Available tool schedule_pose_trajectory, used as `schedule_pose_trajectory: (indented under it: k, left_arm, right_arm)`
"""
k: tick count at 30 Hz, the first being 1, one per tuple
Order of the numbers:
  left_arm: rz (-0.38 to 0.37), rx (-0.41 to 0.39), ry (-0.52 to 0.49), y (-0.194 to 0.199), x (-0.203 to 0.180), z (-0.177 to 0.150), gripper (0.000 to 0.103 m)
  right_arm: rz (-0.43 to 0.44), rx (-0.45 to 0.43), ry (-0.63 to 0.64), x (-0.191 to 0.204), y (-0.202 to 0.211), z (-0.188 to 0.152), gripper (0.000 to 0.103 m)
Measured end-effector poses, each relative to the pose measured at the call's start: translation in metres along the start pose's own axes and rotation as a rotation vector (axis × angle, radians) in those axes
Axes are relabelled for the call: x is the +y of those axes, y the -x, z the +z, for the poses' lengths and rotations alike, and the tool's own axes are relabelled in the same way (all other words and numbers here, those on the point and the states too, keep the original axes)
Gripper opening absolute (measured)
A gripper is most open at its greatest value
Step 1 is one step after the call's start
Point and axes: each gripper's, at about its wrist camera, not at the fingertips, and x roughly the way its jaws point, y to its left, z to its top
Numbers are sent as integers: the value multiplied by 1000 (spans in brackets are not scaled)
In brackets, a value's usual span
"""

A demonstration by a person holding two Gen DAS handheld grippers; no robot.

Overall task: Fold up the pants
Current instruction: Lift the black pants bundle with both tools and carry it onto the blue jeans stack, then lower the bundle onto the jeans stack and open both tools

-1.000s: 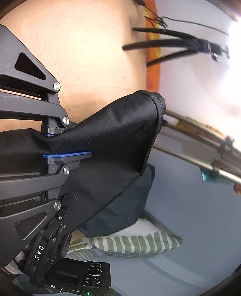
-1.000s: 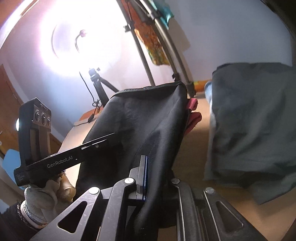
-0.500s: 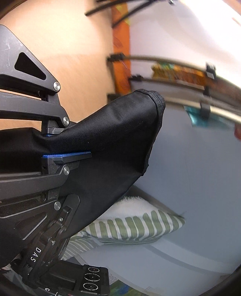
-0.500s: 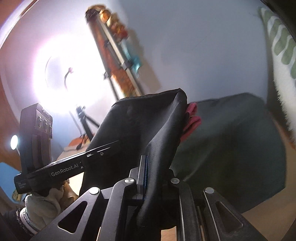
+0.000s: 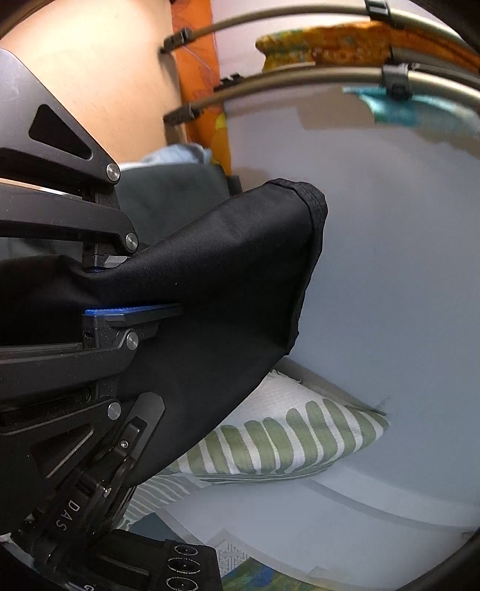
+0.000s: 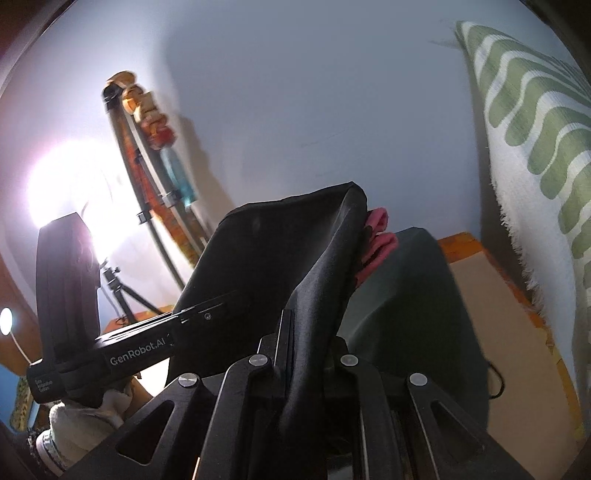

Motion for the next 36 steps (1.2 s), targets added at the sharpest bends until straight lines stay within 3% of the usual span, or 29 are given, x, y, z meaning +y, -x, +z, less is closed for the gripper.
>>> schedule_pose_trajectory:
  k: [9,14,22,33,36]
  left_arm:
    - [45,114,7,-43,17,-13,10]
    - [62,155,0,-48,21,-24,17]
    - [123,164,-73,-48,7,-23,24]
    - [172,170,-79,-49,7,-26,42]
    - [186,163,-68,-43,11,-26,44]
  right_arm:
    - [-29,78,-43,-41,-30,-2,7]
    - [-33,132,-77,-59,-39,-9,7]
    - [-101,158,-94,-64,-41,-13,15]
    - [-200,168,-57,-62,-34,-12,26]
    - [-231,167,-43,-59,-29,-12,33]
